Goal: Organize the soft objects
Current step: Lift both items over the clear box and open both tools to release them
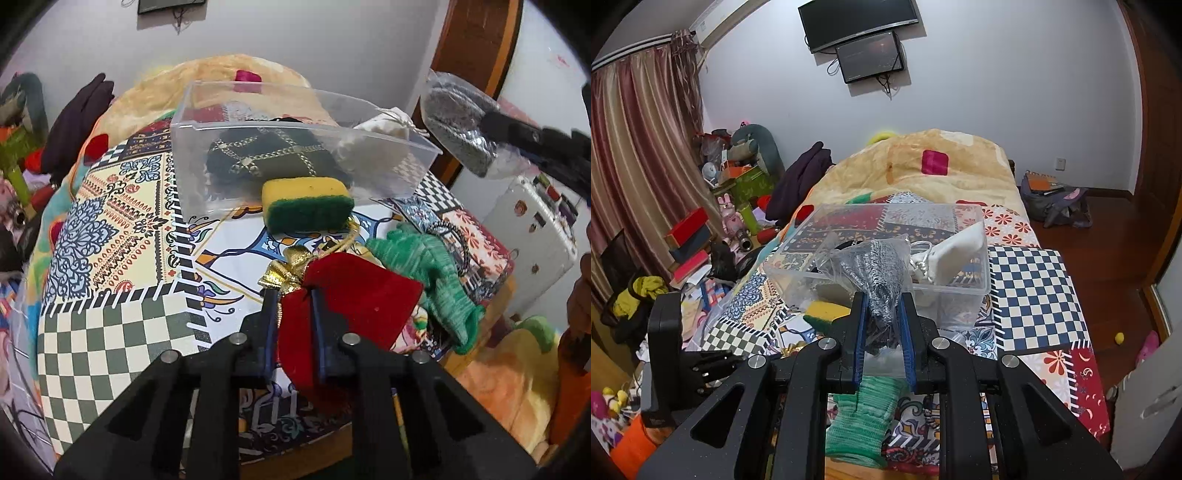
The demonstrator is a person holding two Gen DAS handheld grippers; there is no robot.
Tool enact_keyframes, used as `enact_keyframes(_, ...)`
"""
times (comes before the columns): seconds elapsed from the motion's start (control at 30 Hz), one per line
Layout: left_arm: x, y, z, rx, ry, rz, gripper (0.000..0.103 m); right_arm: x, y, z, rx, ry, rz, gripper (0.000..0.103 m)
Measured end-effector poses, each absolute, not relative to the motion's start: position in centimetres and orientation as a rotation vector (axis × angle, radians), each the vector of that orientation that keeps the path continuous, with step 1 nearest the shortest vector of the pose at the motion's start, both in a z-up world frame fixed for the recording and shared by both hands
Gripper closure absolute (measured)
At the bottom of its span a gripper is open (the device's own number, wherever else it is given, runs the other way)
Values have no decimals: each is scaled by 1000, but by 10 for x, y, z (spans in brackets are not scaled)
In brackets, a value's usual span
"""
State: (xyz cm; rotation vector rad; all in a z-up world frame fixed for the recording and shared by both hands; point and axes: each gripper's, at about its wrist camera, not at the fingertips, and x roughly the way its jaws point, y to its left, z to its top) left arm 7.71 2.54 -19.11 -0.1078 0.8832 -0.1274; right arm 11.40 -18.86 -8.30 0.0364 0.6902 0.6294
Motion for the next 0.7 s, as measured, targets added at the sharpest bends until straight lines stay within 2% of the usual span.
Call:
enact_keyframes(0.17, 68, 29, -173, -119, 833, -126, 90, 117, -191, -83, 52, 694, 623, 87)
enact_keyframes(0.47, 59, 51, -111, -145, 660, -104, 90, 124, -186, -74, 61, 670, 606, 87)
enact_keyframes(0.7, 80, 56, -71, -135, 540, -55, 90, 135, -173, -61, 69, 627, 601, 87)
